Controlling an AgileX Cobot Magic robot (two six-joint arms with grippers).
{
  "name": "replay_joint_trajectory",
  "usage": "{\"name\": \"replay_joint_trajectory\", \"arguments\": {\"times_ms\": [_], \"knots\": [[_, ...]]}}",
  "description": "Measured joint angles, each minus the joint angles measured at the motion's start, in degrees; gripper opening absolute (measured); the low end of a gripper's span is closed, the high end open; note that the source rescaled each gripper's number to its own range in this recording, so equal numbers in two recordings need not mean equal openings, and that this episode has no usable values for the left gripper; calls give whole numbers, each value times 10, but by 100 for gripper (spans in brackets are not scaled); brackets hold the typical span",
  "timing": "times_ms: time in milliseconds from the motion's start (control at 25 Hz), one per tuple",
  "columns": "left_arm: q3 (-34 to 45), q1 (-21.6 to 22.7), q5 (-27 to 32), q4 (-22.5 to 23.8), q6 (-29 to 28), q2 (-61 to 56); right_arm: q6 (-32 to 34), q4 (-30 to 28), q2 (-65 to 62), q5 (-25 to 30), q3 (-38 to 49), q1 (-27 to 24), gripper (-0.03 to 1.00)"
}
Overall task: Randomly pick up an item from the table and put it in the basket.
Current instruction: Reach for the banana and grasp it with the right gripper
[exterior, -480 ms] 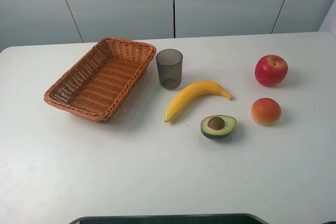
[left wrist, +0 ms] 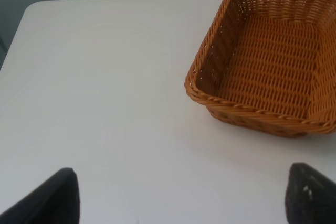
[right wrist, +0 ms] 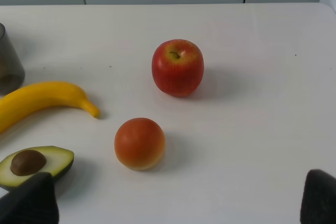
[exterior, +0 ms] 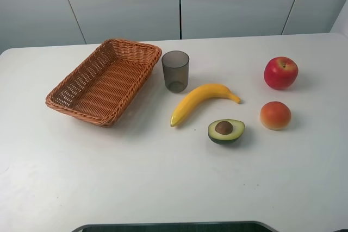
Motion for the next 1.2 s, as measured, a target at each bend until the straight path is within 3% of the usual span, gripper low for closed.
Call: {"name": "replay_joint_trajectory", "arguments": {"times_ms": [1200], "knots": [[0,0,0,0,0,0,0,0,15,8,-6,0,100]]}}
